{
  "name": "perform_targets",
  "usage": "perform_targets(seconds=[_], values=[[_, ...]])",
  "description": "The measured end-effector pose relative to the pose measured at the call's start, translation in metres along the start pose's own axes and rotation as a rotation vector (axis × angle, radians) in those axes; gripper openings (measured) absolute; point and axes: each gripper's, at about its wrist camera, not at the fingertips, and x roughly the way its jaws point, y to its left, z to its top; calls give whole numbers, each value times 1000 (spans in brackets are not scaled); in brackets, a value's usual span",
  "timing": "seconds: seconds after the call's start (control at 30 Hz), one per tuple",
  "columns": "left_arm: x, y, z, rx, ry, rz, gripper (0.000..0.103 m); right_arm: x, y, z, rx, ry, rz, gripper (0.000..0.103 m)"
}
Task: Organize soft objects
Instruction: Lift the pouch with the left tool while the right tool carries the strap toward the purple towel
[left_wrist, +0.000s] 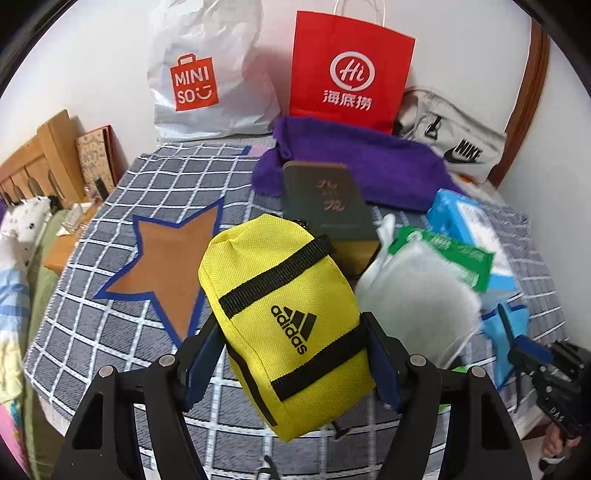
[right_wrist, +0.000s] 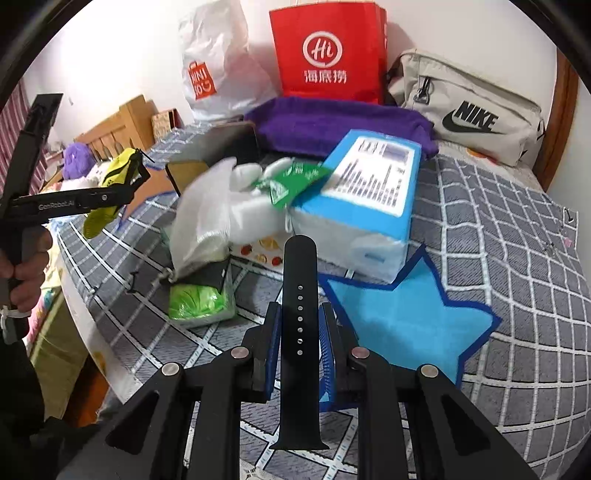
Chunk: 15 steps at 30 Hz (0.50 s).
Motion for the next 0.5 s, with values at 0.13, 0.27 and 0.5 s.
perform_targets(seconds=[0.13,0.27,0.5], values=[[-5,-6,10,14,-15,-5,71,-12,-2,8,1,-31,6,20],[-8,-11,22,26,-26,-10,71,-21,-8,24,4,-65,7,20],[-2,-20,44,35,-27,-17,71,-20,-25,56,24,-91,-28,20]])
